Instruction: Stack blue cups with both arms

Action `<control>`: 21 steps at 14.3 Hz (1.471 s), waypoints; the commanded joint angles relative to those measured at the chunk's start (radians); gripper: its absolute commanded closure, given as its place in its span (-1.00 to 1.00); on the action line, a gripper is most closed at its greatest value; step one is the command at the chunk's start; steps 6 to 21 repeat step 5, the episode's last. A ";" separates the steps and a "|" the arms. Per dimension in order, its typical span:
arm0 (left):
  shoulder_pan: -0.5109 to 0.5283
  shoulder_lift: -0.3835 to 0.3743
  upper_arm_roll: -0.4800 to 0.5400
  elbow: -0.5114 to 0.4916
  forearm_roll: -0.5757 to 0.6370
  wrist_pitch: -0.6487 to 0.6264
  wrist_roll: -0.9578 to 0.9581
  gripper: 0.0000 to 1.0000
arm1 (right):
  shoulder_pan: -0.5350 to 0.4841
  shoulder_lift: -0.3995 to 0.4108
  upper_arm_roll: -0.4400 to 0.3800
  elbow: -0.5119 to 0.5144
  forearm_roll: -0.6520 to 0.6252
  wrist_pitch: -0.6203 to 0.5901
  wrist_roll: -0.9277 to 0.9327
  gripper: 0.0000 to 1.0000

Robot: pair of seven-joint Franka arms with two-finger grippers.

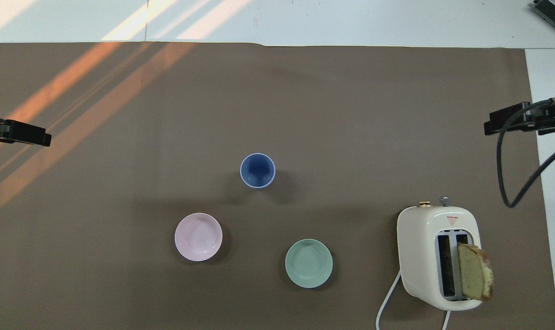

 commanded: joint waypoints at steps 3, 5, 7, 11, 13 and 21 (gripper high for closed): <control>0.001 -0.010 -0.001 0.007 0.018 -0.031 -0.015 -1.00 | -0.012 -0.030 0.005 -0.040 -0.022 0.015 -0.025 -1.00; 0.001 -0.010 -0.001 0.005 0.018 -0.031 -0.015 -1.00 | -0.011 -0.030 0.005 -0.043 -0.022 0.015 -0.025 -1.00; 0.001 -0.010 -0.001 0.005 0.018 -0.031 -0.015 -1.00 | -0.011 -0.030 0.005 -0.043 -0.022 0.015 -0.025 -1.00; 0.001 -0.010 -0.001 0.005 0.018 -0.031 -0.015 -1.00 | -0.011 -0.030 0.005 -0.043 -0.022 0.015 -0.025 -1.00; 0.001 -0.010 -0.001 0.005 0.018 -0.031 -0.015 -1.00 | -0.011 -0.030 0.005 -0.043 -0.022 0.015 -0.025 -1.00; 0.001 -0.010 -0.001 0.005 0.018 -0.031 -0.015 -1.00 | -0.011 -0.030 0.005 -0.043 -0.022 0.015 -0.025 -1.00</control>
